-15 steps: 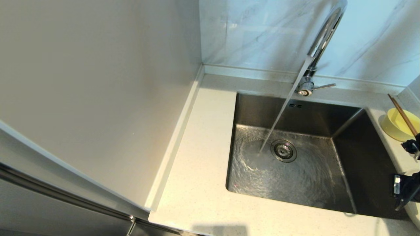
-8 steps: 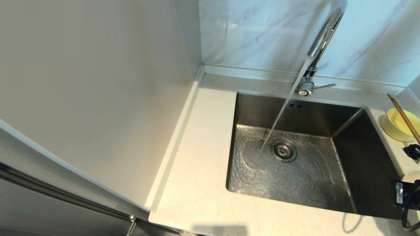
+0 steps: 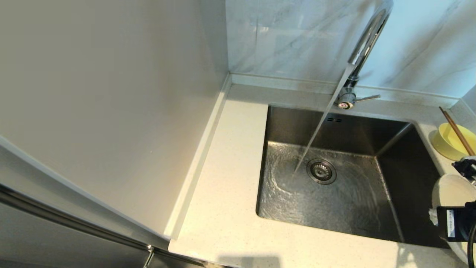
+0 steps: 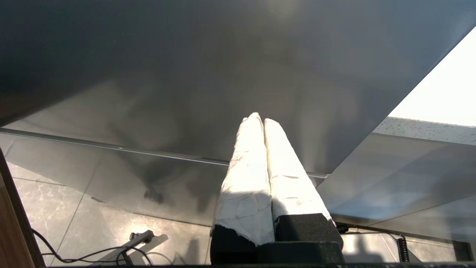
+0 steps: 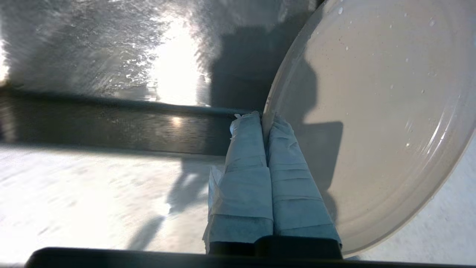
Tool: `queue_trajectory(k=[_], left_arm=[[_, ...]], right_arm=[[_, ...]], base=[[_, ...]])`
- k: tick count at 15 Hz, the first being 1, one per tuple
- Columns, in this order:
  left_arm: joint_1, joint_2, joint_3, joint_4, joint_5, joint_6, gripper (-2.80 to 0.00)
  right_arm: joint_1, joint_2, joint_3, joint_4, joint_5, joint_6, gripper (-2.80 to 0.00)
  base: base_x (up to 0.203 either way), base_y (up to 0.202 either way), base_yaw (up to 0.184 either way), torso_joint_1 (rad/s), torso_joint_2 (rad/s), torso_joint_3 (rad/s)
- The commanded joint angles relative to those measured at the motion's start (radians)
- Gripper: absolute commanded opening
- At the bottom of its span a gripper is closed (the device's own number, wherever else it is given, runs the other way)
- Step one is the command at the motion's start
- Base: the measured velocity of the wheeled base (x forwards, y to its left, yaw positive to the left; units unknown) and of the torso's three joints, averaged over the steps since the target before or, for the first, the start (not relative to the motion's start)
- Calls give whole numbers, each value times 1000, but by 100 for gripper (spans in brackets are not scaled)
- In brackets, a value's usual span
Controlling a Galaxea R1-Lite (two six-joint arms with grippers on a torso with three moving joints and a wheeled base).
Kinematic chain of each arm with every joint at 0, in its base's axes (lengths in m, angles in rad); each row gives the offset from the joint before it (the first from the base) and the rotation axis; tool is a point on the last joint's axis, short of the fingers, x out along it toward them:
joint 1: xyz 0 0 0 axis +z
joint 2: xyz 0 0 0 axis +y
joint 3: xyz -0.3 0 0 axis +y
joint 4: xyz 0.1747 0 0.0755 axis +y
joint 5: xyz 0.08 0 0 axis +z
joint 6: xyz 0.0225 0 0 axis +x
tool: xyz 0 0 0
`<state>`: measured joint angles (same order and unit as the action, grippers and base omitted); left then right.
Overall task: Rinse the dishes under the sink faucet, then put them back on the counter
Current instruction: Pick up the plate, then rinse the plate
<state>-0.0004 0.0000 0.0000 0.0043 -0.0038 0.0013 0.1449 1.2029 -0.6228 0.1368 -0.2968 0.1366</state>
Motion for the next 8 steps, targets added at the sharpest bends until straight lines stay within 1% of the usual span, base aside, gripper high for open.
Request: queue_trajectory(k=[1, 4, 5, 7, 8], left_arm=[[0, 0, 0, 0, -1, 0, -280], [0, 0, 0, 0, -1, 0, -280], [0, 0, 0, 0, -1, 0, -280], [0, 0, 0, 0, -1, 0, -280], [0, 0, 0, 0, 1, 0, -280]], right_arm=[[82, -36, -7, -1, -2, 0, -280], [262, -71, -9, -2, 11, -4, -280], [320, -75, -13, -4, 18, -21, -280], [401, -69, -53, -5, 24, -72, -280], [424, -57, -87, -5, 25, -94, -280]], base=[[0, 0, 0, 0, 0, 0], [0, 0, 0, 0, 0, 0], [0, 0, 0, 0, 0, 0], [0, 0, 0, 0, 0, 0], [0, 0, 0, 0, 0, 0]])
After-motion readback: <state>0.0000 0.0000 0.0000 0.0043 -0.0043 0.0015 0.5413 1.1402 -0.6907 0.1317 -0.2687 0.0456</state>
